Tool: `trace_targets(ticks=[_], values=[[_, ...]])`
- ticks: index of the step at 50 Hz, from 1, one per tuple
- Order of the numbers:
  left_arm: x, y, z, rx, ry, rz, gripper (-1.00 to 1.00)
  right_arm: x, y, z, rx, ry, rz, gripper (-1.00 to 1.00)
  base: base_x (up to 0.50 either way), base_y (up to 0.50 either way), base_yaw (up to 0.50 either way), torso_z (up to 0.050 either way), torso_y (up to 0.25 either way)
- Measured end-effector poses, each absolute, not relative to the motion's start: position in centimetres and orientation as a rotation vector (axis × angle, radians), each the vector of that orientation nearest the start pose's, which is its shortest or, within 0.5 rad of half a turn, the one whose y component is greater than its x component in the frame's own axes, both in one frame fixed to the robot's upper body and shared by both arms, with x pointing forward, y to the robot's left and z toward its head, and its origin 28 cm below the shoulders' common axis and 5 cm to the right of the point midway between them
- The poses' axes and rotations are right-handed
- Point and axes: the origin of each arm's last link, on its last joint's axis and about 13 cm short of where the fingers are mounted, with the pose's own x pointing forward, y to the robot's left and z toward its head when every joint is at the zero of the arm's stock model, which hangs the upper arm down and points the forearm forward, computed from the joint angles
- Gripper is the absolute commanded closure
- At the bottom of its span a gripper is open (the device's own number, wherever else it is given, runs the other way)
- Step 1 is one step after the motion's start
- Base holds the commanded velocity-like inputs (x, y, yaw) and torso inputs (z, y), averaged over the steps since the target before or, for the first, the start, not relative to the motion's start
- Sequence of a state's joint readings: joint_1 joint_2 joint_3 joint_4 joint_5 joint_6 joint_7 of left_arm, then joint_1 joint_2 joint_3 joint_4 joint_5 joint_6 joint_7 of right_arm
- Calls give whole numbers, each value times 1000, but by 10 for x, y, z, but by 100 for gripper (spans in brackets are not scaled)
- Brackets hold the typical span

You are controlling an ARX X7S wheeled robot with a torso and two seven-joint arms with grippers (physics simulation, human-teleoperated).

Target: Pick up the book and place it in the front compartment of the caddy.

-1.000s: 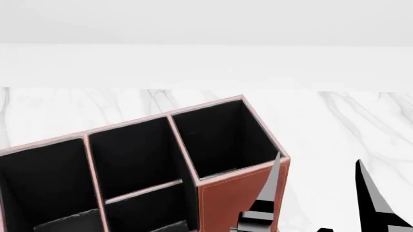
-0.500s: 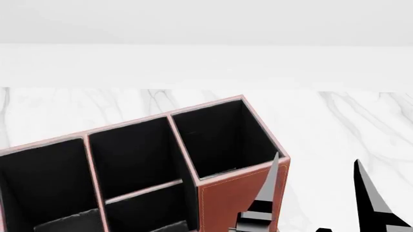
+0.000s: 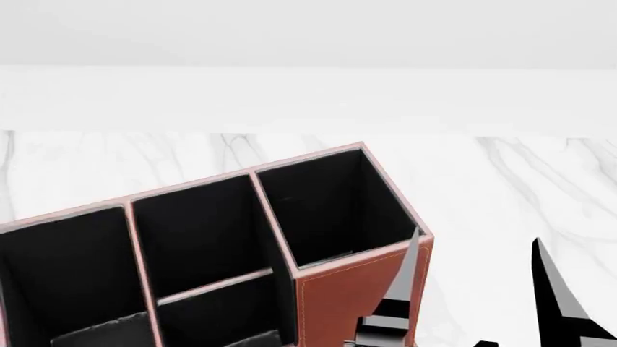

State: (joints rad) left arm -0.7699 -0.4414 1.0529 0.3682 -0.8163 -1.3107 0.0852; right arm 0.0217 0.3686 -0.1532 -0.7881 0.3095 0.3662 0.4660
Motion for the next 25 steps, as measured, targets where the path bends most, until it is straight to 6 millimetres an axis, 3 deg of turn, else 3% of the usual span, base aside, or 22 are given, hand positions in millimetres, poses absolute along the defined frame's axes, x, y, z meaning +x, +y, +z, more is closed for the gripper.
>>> trace_targets(ticks=[25], values=[[219, 177, 119, 678, 830, -1091, 100, 179, -105, 148, 14, -356, -73, -100, 0, 0, 0, 0, 0]])
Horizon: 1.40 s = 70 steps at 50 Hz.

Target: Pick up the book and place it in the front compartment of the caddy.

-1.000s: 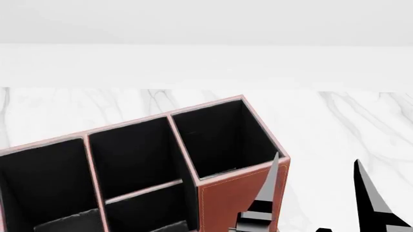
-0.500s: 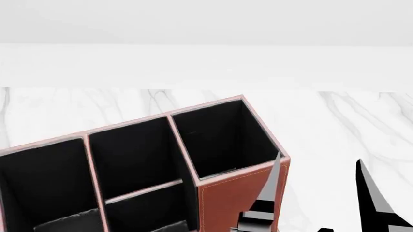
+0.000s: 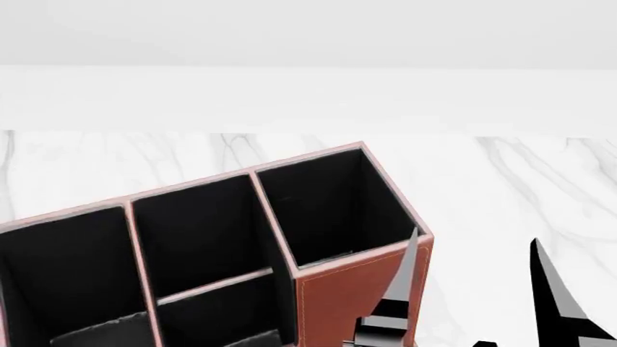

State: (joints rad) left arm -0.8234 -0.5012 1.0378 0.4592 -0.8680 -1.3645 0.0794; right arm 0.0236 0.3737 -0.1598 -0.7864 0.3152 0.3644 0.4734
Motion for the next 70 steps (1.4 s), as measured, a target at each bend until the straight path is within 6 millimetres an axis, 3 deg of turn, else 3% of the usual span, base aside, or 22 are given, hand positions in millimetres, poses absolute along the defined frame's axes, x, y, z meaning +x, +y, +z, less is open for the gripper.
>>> trace_targets(ticks=[16, 47, 70], values=[[219, 187, 177, 642, 708, -1156, 100, 179, -105, 148, 13, -356, -76, -100, 0, 0, 0, 0, 1], [254, 199, 294, 678, 480, -1080, 100, 178, -106, 150, 22, -365, -79, -100, 0, 0, 0, 0, 1], [275, 202, 335, 707, 437, -1016, 100, 178, -107, 151, 23, -370, -78, -100, 0, 0, 0, 0, 1]])
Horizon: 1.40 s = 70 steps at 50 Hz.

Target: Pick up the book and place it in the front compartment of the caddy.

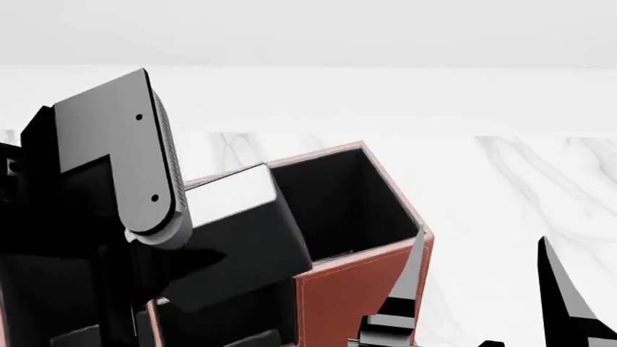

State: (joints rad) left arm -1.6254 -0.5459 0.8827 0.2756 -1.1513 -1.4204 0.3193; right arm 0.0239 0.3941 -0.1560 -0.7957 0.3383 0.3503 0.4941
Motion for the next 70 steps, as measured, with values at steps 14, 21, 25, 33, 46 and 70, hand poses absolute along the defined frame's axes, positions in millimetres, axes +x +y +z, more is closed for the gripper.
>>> trace_targets(ticks=[14, 21, 25, 33, 46, 70], values=[[284, 203, 347, 751, 437, -968, 100, 178, -106, 151, 23, -371, -77, -100, 0, 0, 0, 1, 1], [288, 202, 352, 786, 446, -940, 100, 178, -106, 151, 23, -371, -77, -100, 0, 0, 0, 0, 2], [290, 200, 355, 804, 451, -925, 100, 177, -107, 152, 24, -372, -77, -100, 0, 0, 0, 0, 0], [296, 199, 356, 834, 470, -901, 100, 177, -107, 152, 26, -374, -79, -100, 0, 0, 0, 0, 1], [306, 201, 351, 865, 515, -862, 100, 177, -108, 152, 28, -376, -81, -100, 0, 0, 0, 0, 2], [326, 203, 331, 839, 548, -829, 100, 177, -109, 152, 33, -376, -87, -100, 0, 0, 0, 0, 1]])
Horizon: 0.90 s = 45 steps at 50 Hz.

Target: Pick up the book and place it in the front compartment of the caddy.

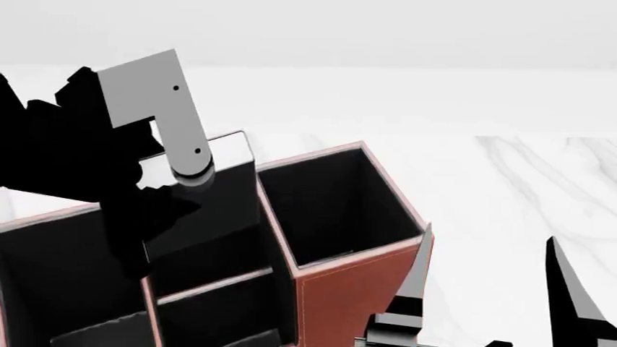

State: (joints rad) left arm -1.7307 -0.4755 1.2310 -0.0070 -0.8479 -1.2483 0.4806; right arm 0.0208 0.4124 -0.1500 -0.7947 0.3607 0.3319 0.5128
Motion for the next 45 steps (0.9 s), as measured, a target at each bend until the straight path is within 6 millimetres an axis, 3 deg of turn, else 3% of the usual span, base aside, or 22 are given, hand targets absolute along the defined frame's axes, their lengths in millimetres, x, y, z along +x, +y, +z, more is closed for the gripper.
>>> trace_targets(ticks=[45], values=[[362, 213, 270, 792, 549, -796, 100, 180, -110, 145, 30, -356, -92, -100, 0, 0, 0, 0, 1]])
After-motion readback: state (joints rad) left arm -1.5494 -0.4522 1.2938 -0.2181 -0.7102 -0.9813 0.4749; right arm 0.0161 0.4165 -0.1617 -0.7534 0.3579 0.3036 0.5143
